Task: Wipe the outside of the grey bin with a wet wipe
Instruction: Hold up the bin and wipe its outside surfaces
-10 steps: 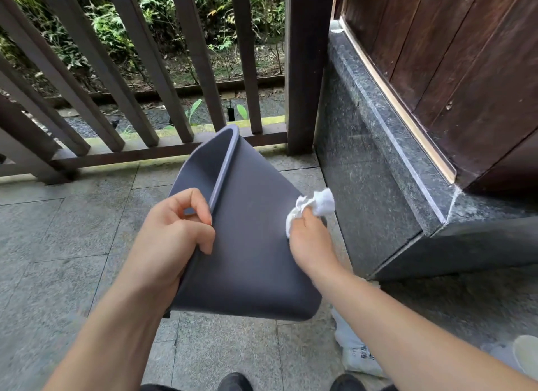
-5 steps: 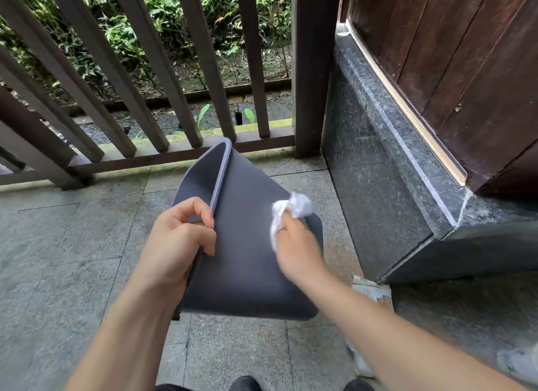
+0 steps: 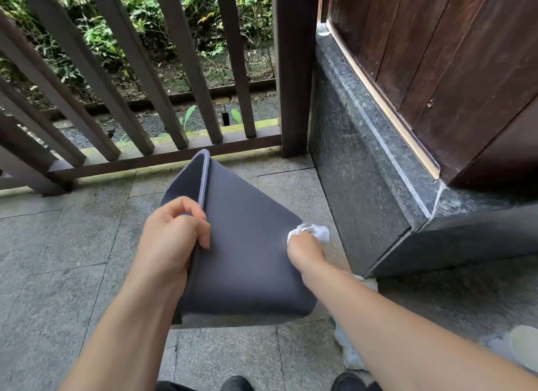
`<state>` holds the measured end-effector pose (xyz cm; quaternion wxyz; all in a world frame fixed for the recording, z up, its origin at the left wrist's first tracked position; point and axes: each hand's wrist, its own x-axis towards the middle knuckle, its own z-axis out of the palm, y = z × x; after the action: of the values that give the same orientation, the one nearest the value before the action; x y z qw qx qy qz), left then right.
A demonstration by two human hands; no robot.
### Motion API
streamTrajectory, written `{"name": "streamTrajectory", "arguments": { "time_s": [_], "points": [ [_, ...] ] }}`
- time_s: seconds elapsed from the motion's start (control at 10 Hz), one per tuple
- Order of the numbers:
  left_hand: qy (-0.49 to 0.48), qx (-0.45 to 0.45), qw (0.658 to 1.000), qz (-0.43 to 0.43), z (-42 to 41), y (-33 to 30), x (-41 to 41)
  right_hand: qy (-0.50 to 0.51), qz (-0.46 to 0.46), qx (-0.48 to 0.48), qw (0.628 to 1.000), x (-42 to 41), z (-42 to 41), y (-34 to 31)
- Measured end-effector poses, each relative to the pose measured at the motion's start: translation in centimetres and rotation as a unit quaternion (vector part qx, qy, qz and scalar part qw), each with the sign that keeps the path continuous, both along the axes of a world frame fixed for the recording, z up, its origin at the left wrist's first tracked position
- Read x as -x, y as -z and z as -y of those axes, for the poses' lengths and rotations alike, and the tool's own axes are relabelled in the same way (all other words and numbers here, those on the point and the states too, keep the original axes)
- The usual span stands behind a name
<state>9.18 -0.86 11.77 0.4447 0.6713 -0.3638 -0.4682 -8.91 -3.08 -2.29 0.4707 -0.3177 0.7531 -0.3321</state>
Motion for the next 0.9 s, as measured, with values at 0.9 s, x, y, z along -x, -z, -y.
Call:
{"name": "streamTrajectory", "arguments": {
  "time_s": [0.9],
  "points": [
    [0.040, 0.169, 0.956, 0.238, 0.1, 1.6, 1.6, -0.065, 0.169, 0.147, 0.972, -2.6, 2.0, -9.9]
  ]
}}
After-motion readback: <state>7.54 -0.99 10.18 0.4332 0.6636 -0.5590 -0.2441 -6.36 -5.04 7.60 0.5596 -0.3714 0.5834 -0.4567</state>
